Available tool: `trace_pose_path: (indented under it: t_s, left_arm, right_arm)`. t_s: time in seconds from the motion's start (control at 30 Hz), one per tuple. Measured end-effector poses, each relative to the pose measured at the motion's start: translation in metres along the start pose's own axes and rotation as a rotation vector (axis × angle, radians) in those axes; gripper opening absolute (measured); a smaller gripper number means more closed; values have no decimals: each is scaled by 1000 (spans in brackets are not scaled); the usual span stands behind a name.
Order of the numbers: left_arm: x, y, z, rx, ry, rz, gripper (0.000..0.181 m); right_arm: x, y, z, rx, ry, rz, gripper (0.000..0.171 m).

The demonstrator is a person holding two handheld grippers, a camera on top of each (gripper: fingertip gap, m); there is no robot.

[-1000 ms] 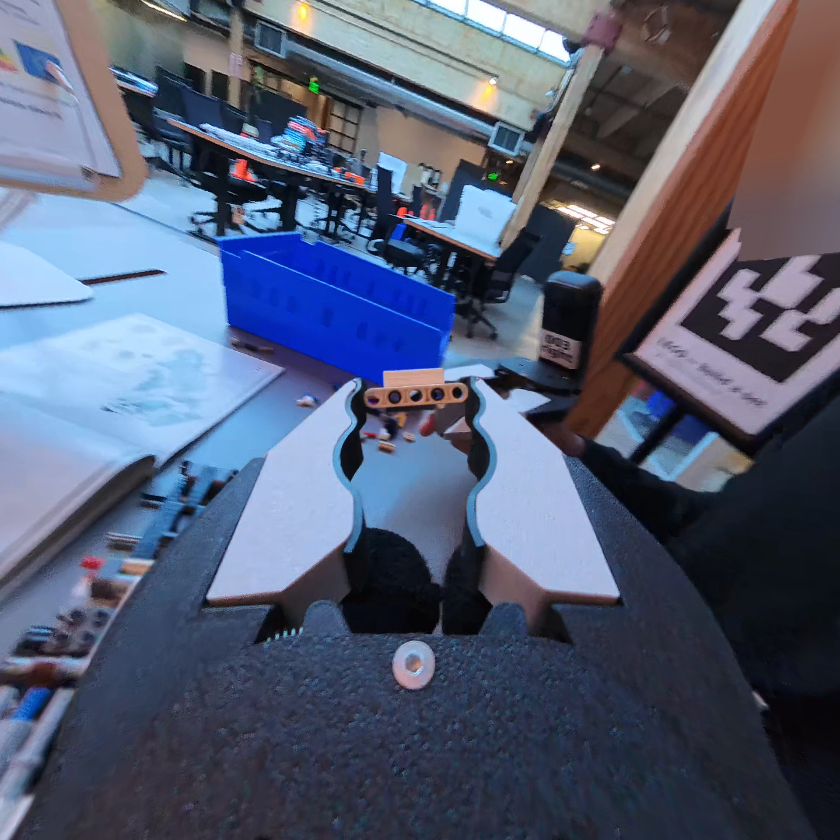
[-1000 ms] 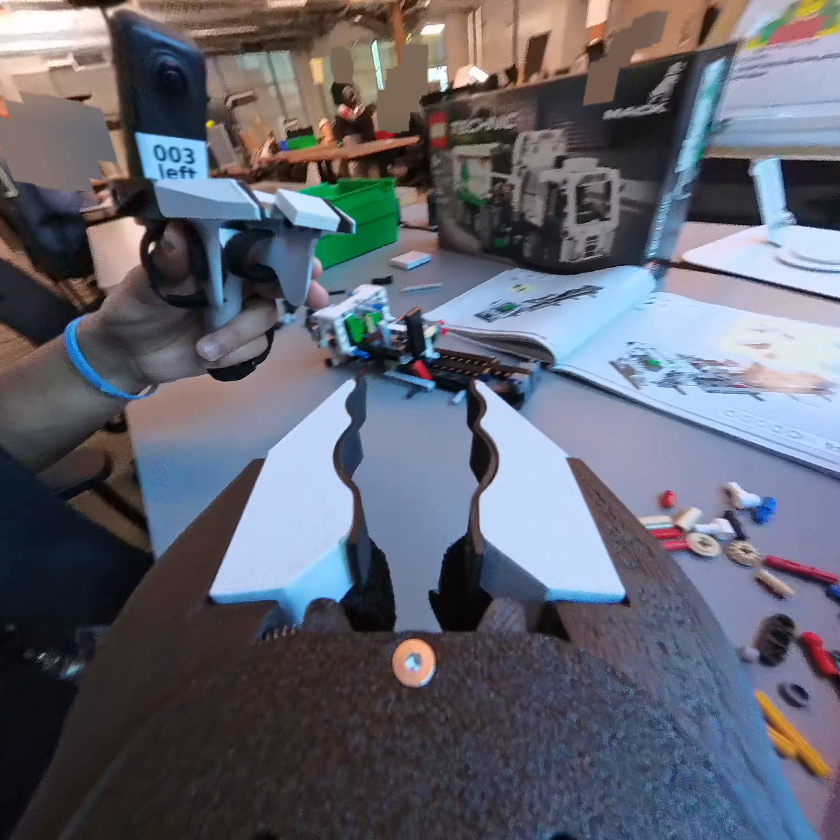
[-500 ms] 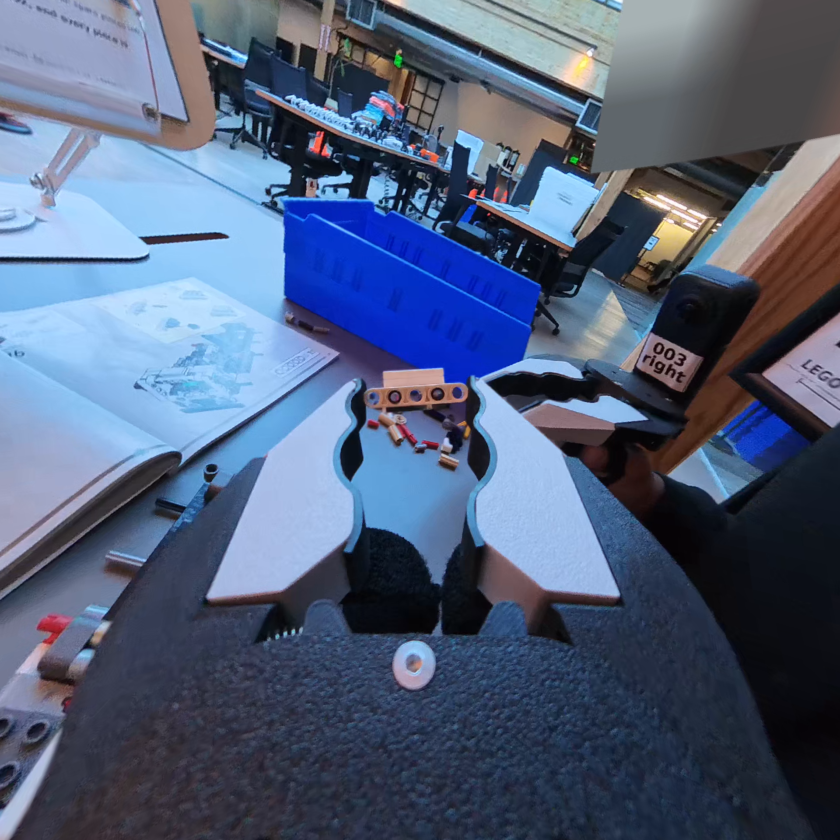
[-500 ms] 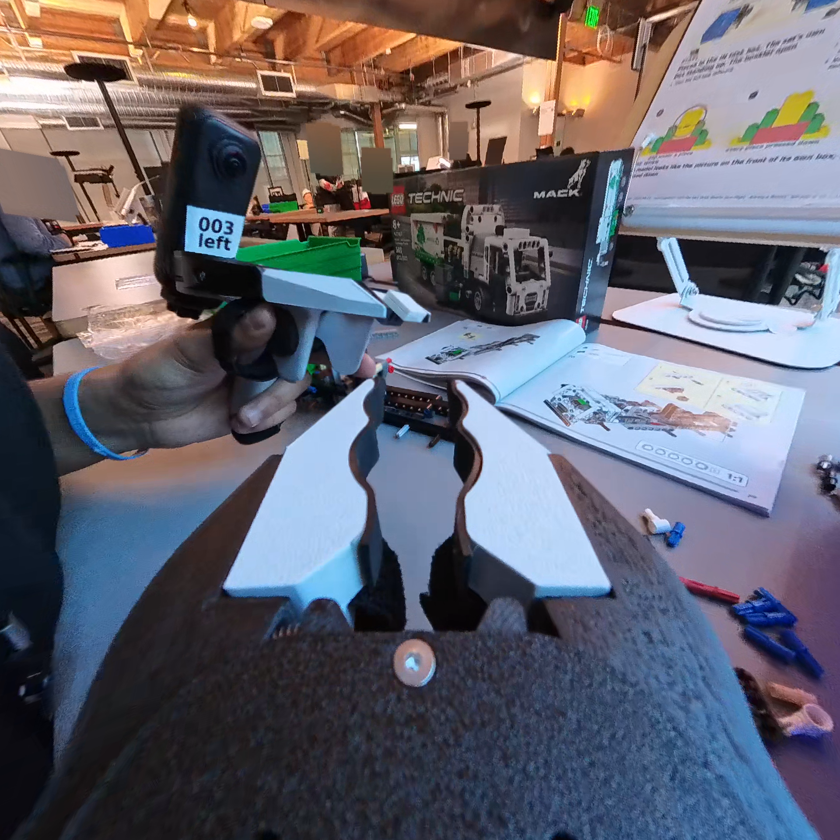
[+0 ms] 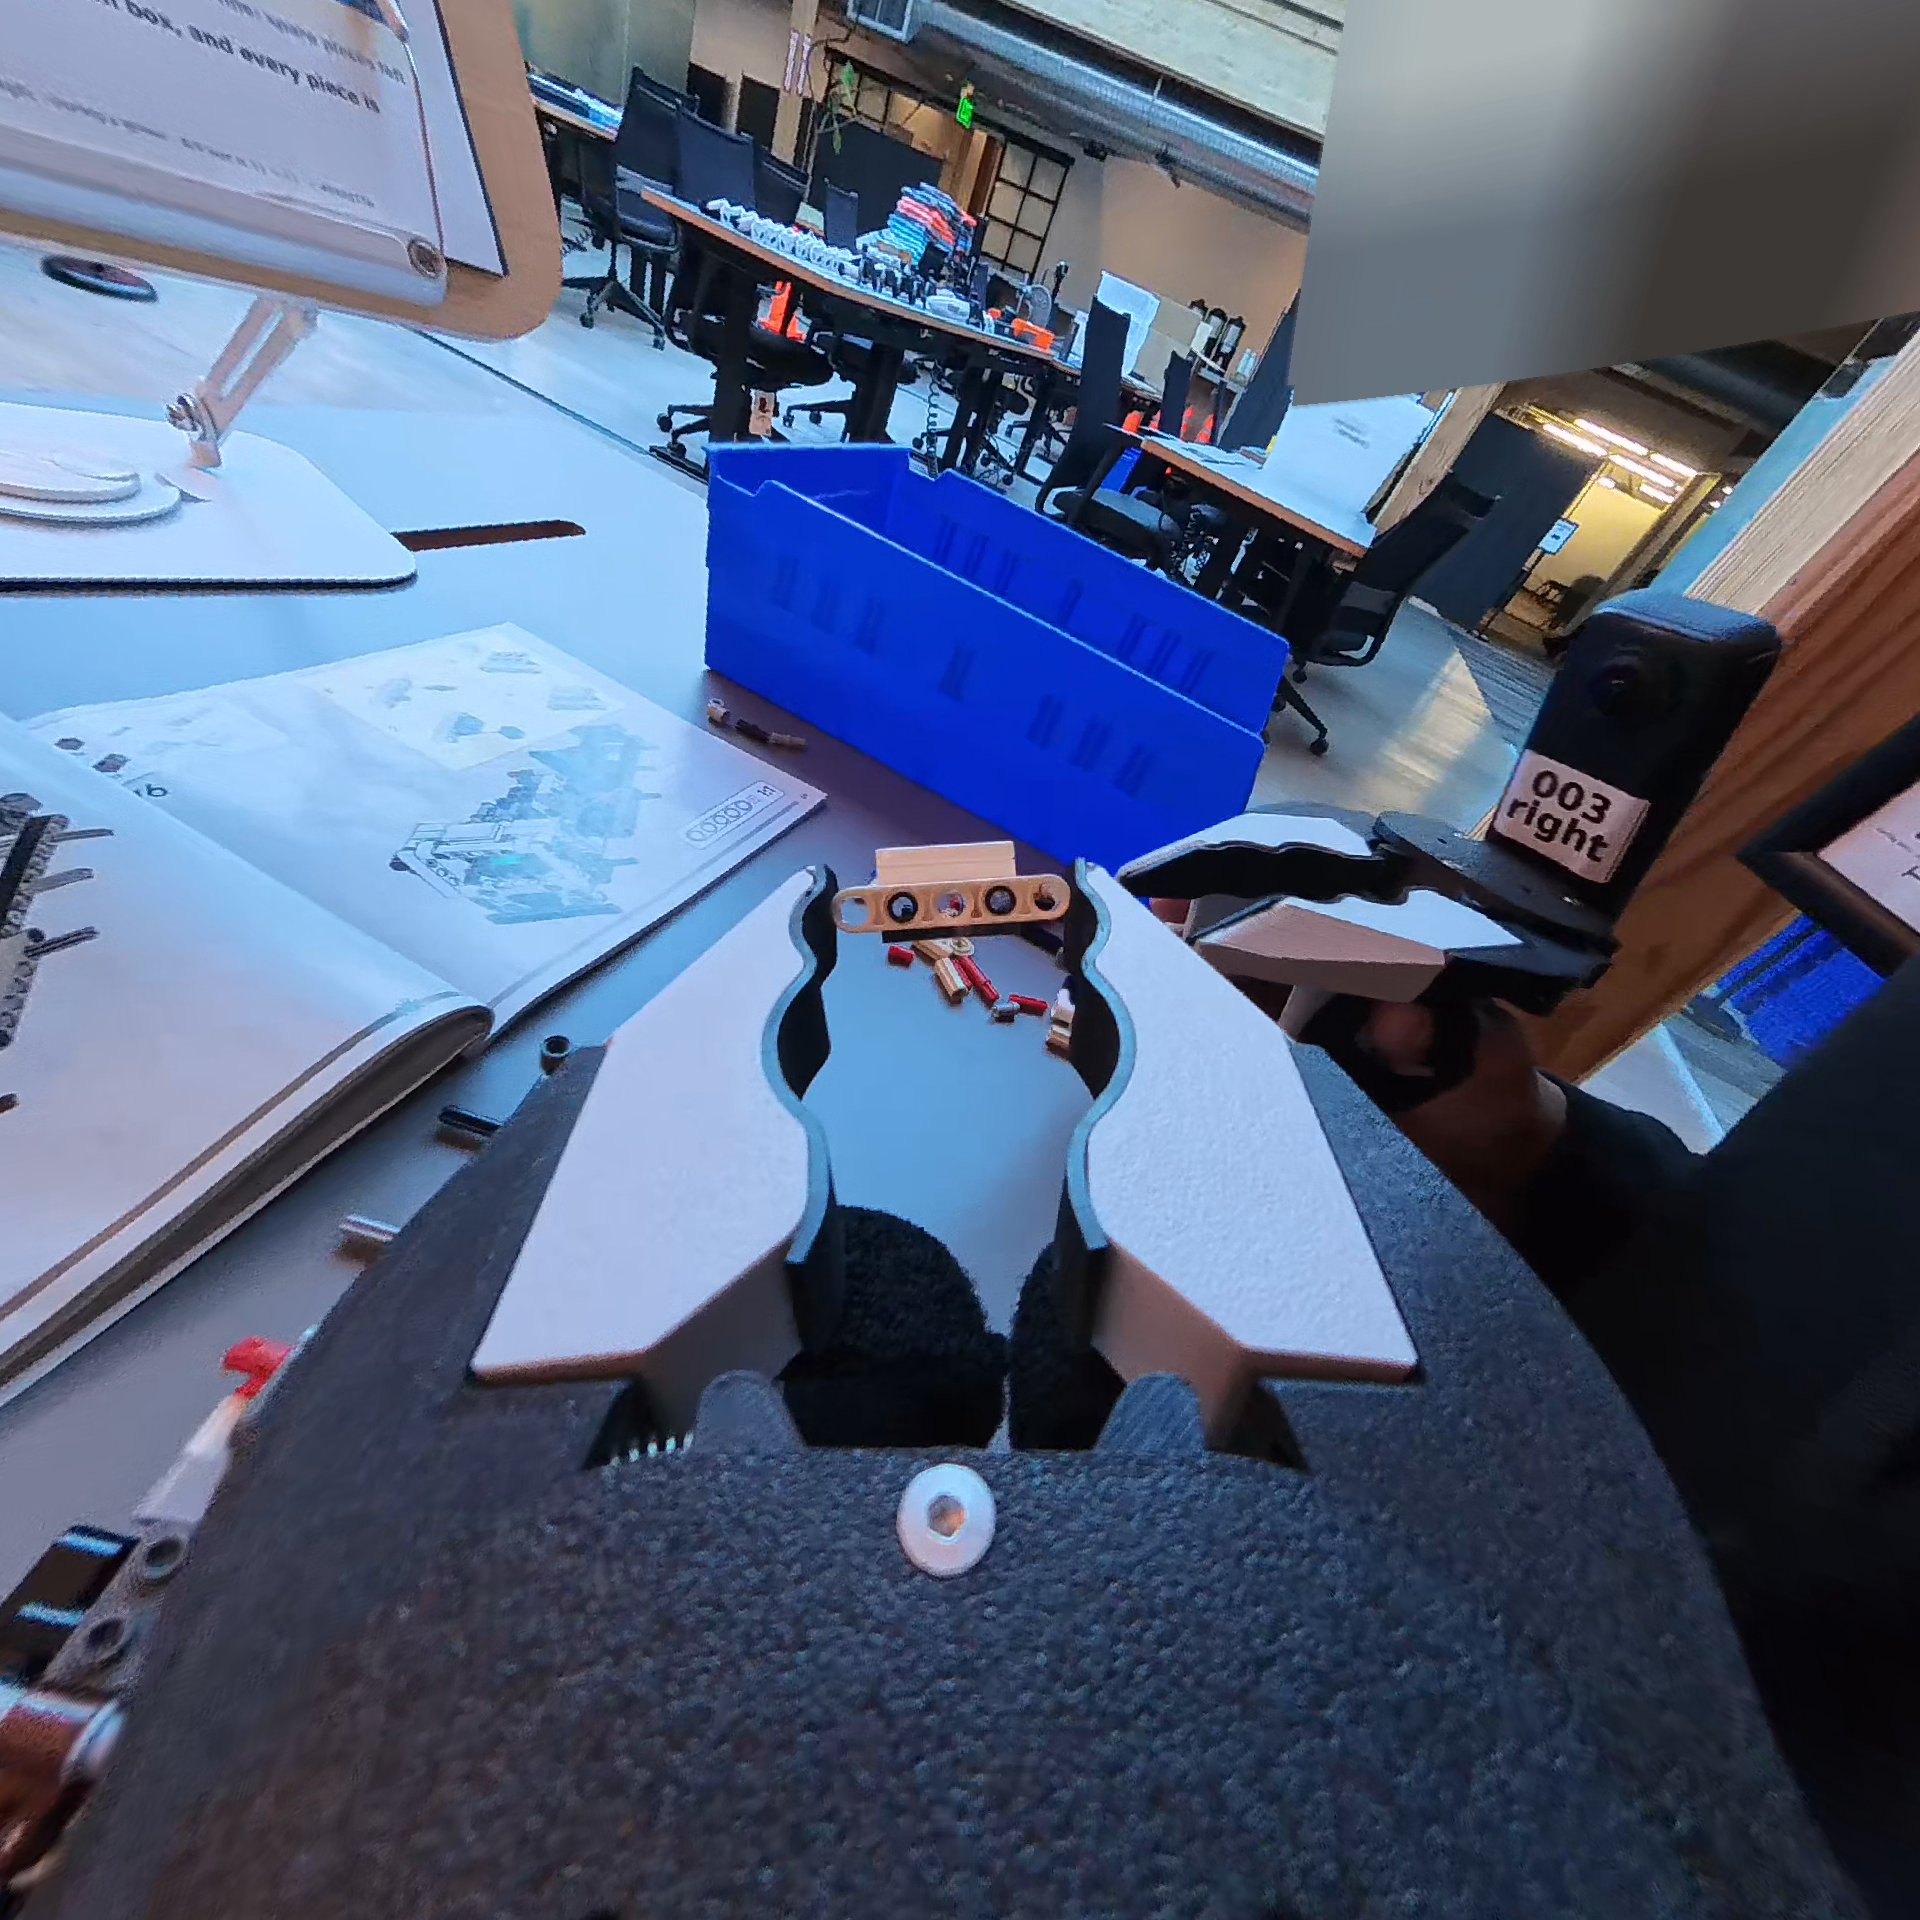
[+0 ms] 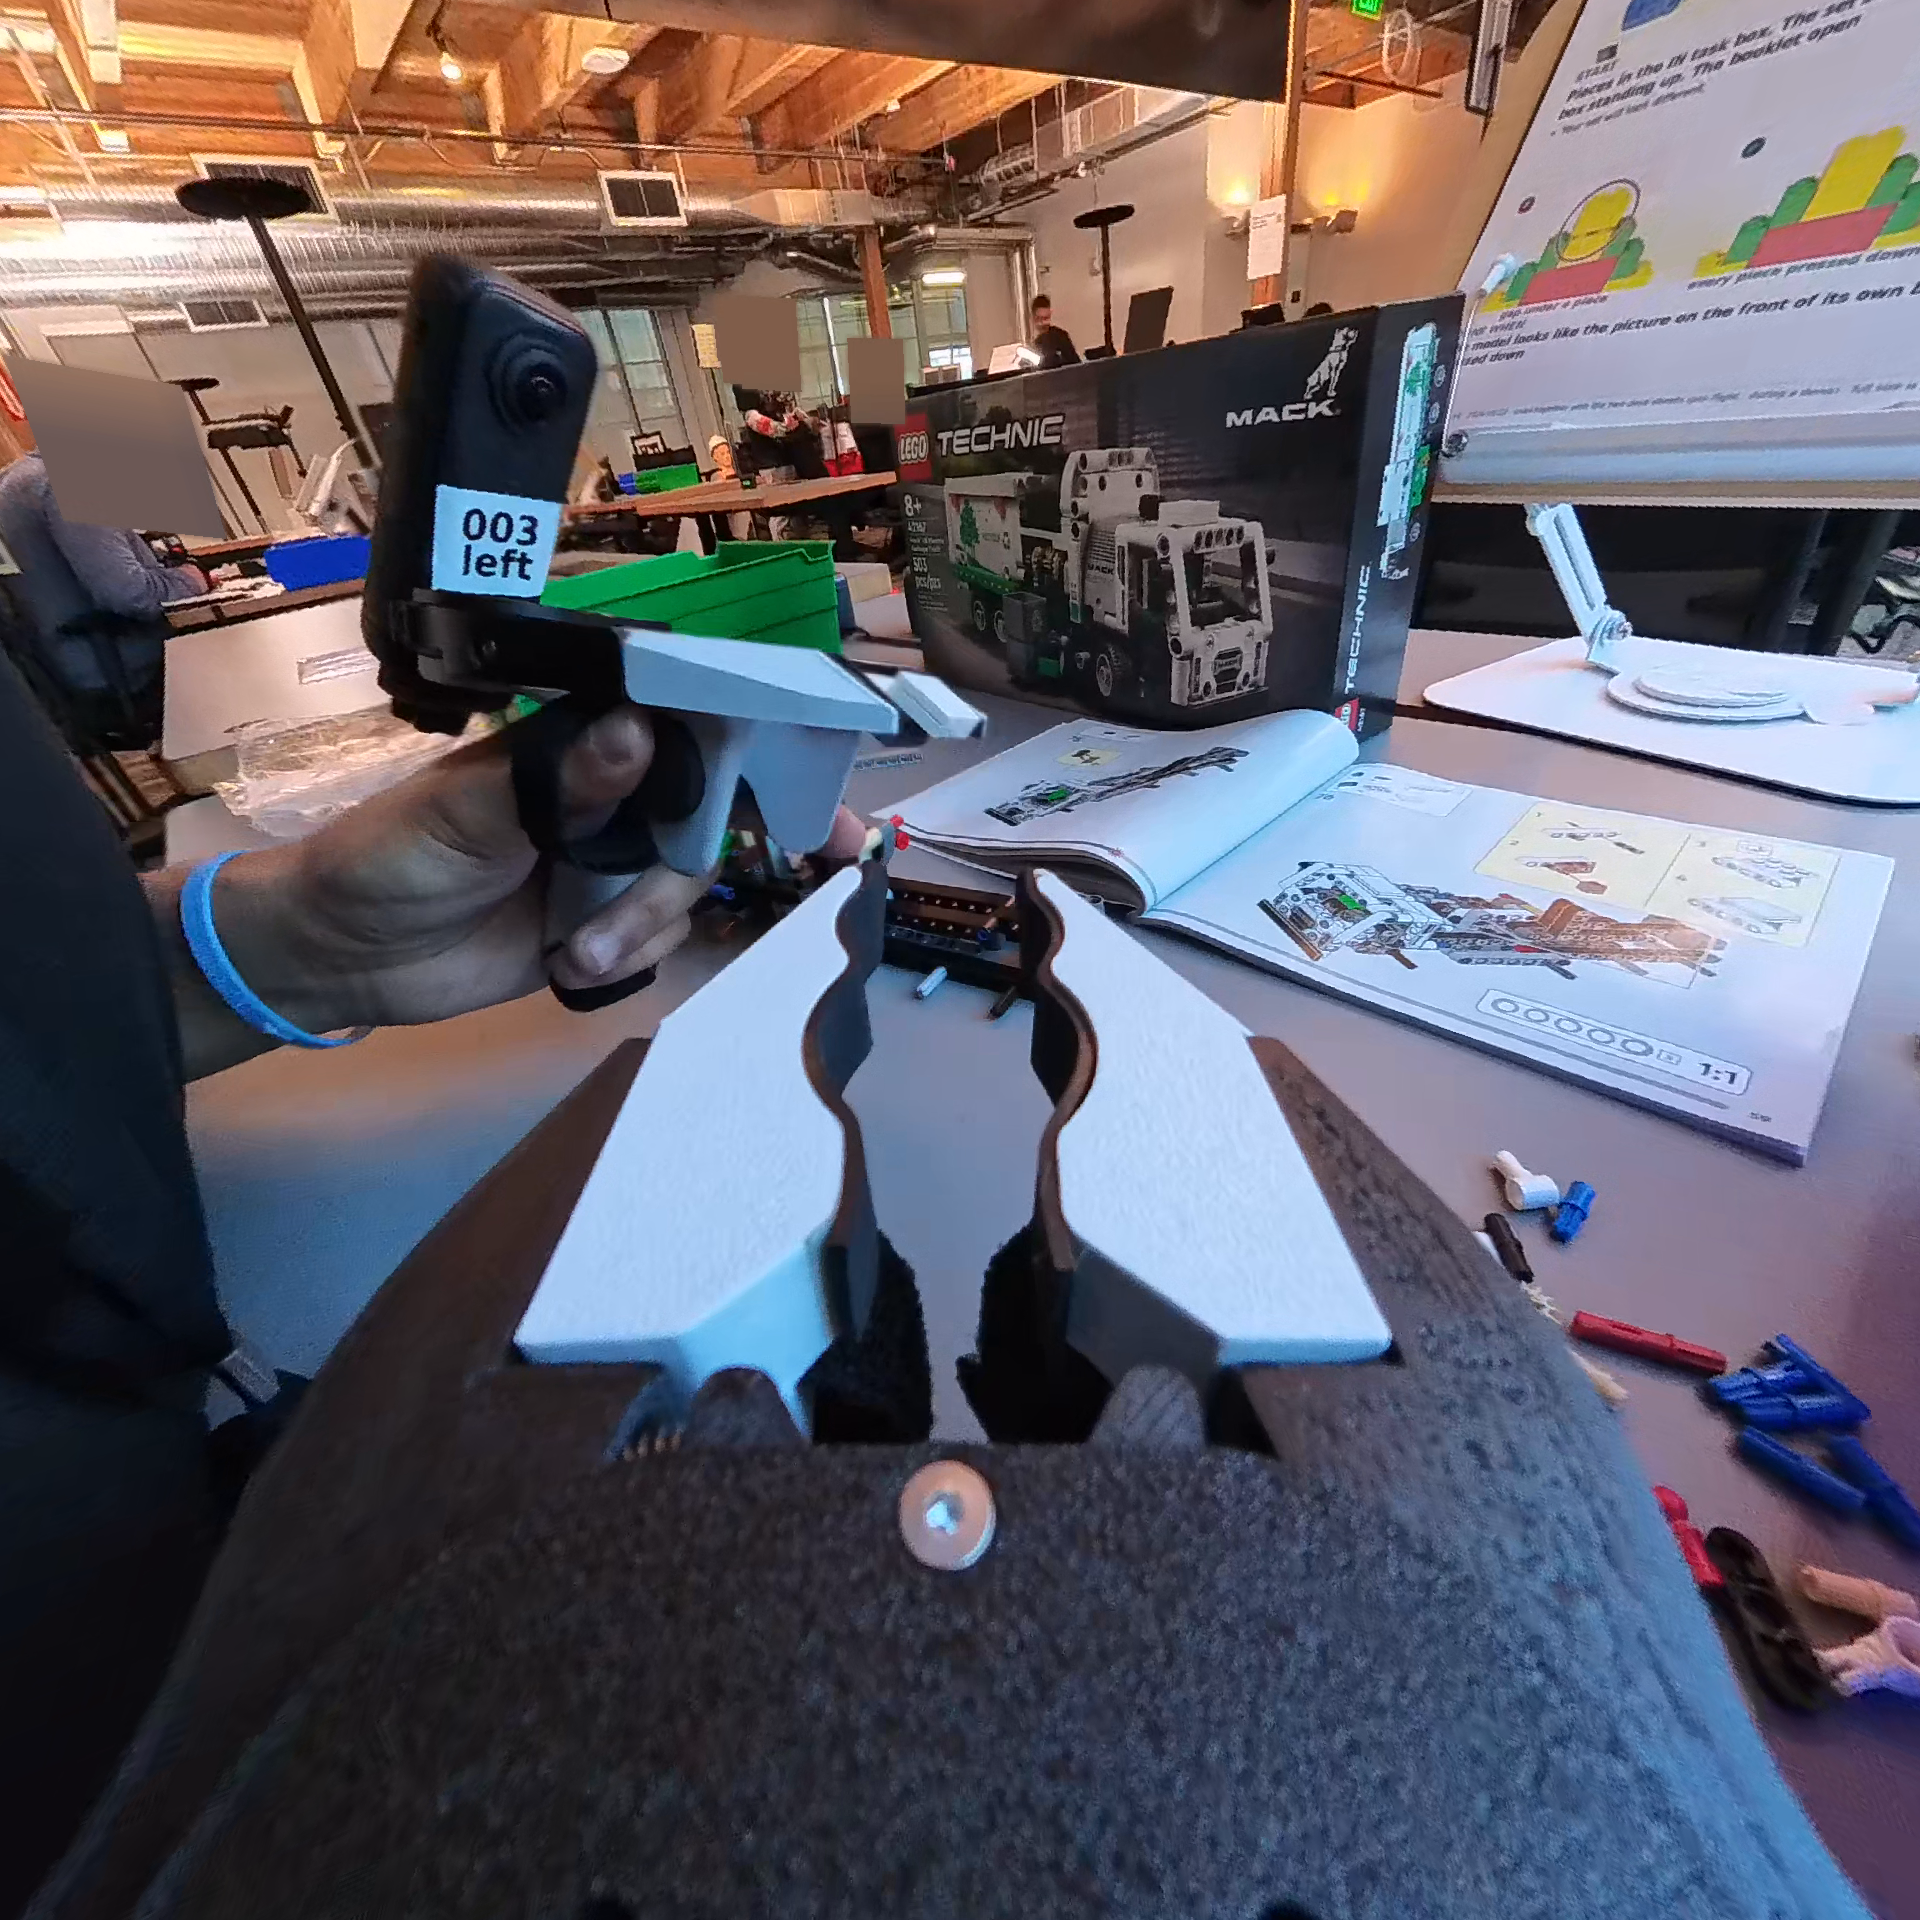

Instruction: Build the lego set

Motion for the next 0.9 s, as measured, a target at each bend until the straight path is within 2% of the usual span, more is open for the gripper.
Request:
trace_pose_path:
  t_s: [0.27, 0.57, 0.9]
  left_arm:
    - [27, -3, 9, -12, -1, 35, 43]
    - [39, 2, 20, -34, 9, 45, 43]
    - [74, 20, 22, -45, -99, 46, 43]
  right_arm:
    - [0, 0, -1, 15, 8, -1, 23]
    - [2, 0, -1, 14, 24, 5, 22]
    - [1, 1, -2, 23, 24, -4, 21]
Point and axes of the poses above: each gripper's, where its closed fingertips meet, x back along the fingers, y out of its underside, z = x × y across the jaws, the point moved 5 cm from there along x, back along the fingers, and after that the axes turned 5 degrees about -z, right-handed, at the moved point
